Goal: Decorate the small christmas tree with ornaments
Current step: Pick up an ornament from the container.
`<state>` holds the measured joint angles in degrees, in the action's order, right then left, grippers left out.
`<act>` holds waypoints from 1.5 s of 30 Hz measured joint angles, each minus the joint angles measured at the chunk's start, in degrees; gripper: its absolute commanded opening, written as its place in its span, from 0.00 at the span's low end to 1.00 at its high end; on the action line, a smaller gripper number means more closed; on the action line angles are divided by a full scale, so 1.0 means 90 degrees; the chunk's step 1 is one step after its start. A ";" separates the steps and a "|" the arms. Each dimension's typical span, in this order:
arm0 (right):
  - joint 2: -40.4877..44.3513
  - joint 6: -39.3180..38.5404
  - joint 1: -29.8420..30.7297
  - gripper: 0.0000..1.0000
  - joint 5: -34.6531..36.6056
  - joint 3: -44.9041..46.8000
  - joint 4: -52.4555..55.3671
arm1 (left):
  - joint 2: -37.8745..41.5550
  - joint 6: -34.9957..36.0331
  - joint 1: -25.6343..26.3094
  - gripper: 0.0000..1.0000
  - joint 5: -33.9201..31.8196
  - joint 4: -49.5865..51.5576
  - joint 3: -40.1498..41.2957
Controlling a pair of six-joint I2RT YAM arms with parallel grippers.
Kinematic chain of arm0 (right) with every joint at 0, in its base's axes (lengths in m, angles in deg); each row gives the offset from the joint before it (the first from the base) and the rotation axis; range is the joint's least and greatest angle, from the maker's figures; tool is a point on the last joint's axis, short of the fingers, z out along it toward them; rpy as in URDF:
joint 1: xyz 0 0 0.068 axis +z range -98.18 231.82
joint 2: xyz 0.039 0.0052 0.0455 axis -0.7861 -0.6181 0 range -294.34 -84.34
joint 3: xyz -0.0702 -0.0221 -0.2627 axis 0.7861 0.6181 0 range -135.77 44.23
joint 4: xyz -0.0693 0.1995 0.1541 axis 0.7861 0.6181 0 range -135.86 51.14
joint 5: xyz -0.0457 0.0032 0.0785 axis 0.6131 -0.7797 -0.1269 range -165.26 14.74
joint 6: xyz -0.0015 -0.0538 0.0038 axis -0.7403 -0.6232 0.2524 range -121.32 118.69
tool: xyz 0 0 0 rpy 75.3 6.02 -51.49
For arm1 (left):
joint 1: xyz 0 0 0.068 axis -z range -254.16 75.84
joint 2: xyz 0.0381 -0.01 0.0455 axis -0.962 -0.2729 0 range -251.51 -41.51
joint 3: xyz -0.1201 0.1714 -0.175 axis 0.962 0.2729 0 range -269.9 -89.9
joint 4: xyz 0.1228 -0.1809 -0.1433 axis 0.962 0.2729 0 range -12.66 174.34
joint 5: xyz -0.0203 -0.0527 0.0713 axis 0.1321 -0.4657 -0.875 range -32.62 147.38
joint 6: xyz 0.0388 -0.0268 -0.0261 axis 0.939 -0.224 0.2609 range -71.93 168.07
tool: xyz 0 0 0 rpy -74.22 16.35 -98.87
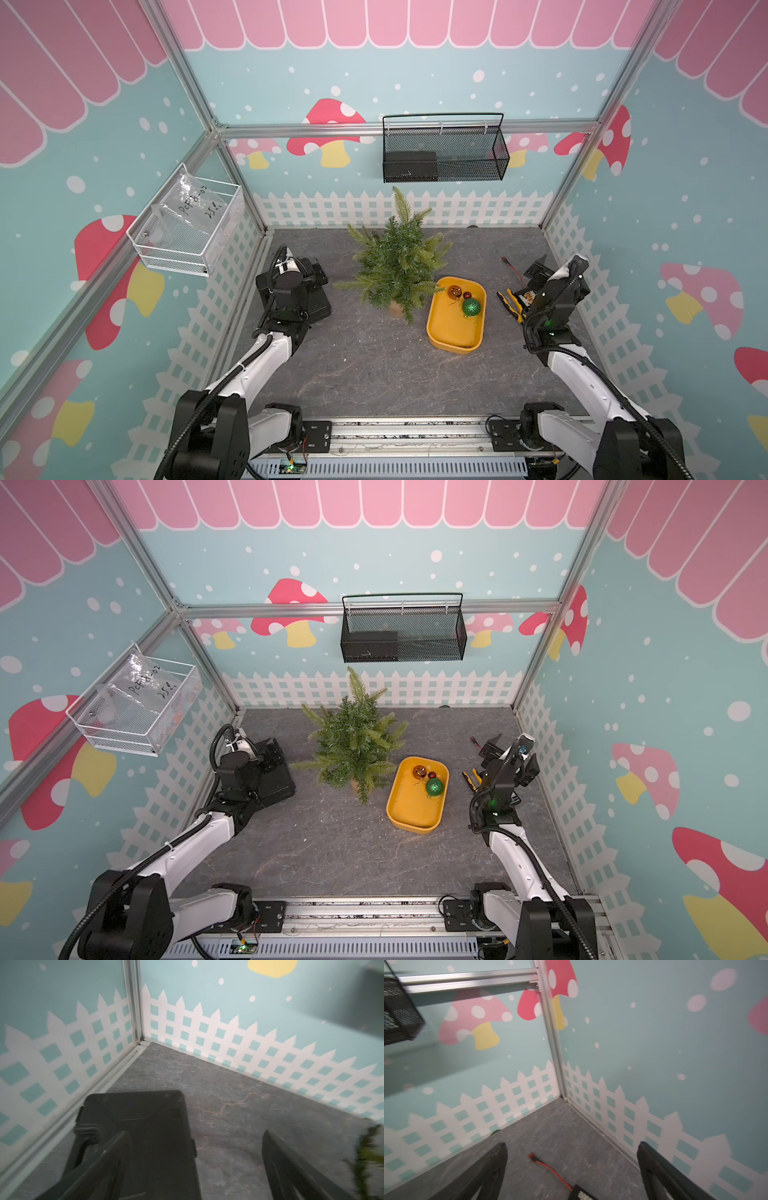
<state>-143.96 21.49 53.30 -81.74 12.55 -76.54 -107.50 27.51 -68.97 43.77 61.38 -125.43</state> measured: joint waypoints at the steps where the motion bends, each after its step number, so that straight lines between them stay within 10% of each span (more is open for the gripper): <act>1: -0.0051 0.0187 -0.0022 0.71 -0.0430 -0.0073 0.0141 | 0.0087 -0.0240 -0.0080 0.75 0.0301 0.0228 -0.0056; 9: -0.0984 0.0539 0.0228 0.63 -0.1979 -0.1379 0.2776 | 0.0714 -0.1229 0.0260 0.68 0.1780 0.2154 -0.0253; 20: -0.2086 0.0143 0.1613 0.65 -0.2140 -0.2698 0.5474 | 0.2375 -0.2256 0.2305 0.71 0.1955 0.3327 0.0984; 45: -0.3449 0.0554 0.2178 0.65 -0.2135 -0.2669 0.5979 | 0.2142 -0.2696 0.3606 0.70 0.1321 0.3184 0.1246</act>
<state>-174.99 26.48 72.90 -100.95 -11.47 -22.73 -88.23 3.25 -36.52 55.66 90.03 -114.22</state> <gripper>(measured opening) 0.649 0.705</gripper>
